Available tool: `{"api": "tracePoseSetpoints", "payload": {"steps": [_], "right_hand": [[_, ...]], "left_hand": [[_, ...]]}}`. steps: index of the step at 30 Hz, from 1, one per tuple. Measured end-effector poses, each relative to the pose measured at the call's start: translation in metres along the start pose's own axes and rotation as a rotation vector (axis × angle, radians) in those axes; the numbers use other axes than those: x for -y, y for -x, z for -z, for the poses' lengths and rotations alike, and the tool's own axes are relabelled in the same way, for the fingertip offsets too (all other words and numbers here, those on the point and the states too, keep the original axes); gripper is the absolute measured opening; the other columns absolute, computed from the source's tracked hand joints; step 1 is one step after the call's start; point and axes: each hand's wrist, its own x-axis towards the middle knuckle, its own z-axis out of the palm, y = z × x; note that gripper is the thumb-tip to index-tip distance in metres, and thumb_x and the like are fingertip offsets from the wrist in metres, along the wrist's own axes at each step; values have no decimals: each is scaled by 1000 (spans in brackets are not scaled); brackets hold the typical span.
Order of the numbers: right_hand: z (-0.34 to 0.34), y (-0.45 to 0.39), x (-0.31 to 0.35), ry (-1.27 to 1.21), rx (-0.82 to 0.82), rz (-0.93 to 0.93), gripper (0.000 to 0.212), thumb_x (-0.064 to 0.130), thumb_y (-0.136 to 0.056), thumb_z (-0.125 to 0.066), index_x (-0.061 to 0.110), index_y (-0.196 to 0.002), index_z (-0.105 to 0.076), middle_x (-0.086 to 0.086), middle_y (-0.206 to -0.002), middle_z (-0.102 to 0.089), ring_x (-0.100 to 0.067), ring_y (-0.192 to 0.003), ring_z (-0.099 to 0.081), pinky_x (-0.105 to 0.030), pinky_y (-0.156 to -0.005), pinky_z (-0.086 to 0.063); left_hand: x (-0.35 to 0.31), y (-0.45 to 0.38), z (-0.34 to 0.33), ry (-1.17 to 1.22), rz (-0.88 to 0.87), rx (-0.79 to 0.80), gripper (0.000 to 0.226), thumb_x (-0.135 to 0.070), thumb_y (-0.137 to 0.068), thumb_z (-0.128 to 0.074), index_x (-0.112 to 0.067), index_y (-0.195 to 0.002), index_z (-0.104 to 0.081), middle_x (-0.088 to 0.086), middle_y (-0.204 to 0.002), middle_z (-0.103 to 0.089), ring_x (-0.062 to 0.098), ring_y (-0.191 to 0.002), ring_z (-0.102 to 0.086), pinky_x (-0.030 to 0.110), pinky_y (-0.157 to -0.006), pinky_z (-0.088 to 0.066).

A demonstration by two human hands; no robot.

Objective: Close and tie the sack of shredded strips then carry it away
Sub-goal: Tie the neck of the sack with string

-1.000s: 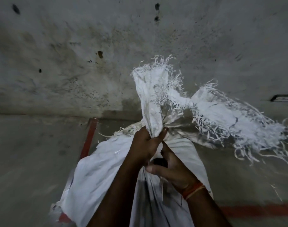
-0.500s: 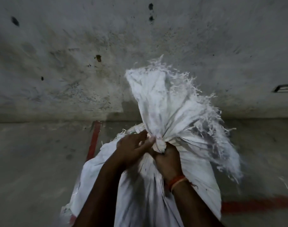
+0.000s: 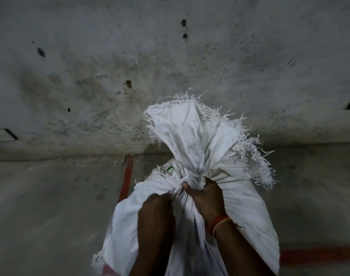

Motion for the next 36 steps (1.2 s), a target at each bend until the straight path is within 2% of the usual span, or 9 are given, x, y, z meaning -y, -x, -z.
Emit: {"api": "tracePoseSetpoints", "payload": {"steps": [4,8,10,13,17,22,30,33,36], "right_hand": [[0,2,1,10,5,-2,57,60,-59,-73,21,-100,-75,6,-93,-79,-11,-96,-73,-39,-88,-57],[4,9,7,-99,118,-42,59,35,-61,-73,32,-117,-56,7,-113,-69,-13,-106,-66,-34,-97,-52],[8,14,7,-89,161,-30,58,19,-65,-71,32,-117,-48,1,-123,-59,-11,-107,-61,-22,-92,-52],[20,23,8,156,121,-1,55,4,-76,-67,13,-126,-48,-3,-132,-29,-16,-120,-45,-12,-99,-40],[42,43,13,367,163,24,58,6,-82,-69,11,-137,-53,-7,-131,-42,-14,-114,-52,5,-88,-29],[52,75,20,503,177,82,56,7,-87,-58,13,-142,-51,-7,-140,-56,-22,-127,-55,-30,-109,-41],[51,100,23,466,35,-33,32,27,-90,-59,19,-121,-63,-1,-109,-69,-19,-106,-63,-34,-92,-50],[54,95,33,269,85,-91,6,22,-89,-61,25,-93,-64,12,-89,-67,-4,-86,-62,-30,-82,-48],[50,89,29,151,120,-136,18,24,-76,-59,23,-93,-66,5,-92,-71,-11,-90,-66,-40,-89,-53]], "left_hand": [[-35,23,2,198,180,196,19,-24,-97,-55,-16,-95,-72,6,-73,-57,27,-81,-65,20,-65,-37],[-41,34,-17,362,157,212,33,-40,-100,-46,-19,-104,-71,-6,-84,-66,10,-87,-65,16,-75,-43],[-39,28,-22,419,125,237,35,-41,-96,-46,-18,-96,-73,-1,-84,-72,10,-78,-66,24,-74,-49],[-36,23,-22,470,70,249,39,-42,-88,-45,-16,-85,-73,4,-77,-74,10,-68,-67,20,-59,-39],[-32,21,-19,532,20,289,40,-45,-85,-48,-20,-54,-49,8,-61,-66,18,-62,-64,32,-59,-37],[-41,22,-17,596,55,308,49,-42,-90,-56,-17,-53,-37,-2,-50,-48,12,-55,-57,32,-57,-36],[-57,34,-12,519,181,228,50,-35,-89,-63,-16,-50,-37,0,-48,-44,14,-56,-56,33,-57,-34],[-59,33,-11,525,275,183,49,-34,-88,-62,-16,-51,-35,1,-50,-48,19,-59,-62,35,-58,-41],[-61,30,-15,552,311,130,49,-33,-88,-64,-14,-52,-37,1,-47,-45,15,-52,-53,35,-57,-39]]}}
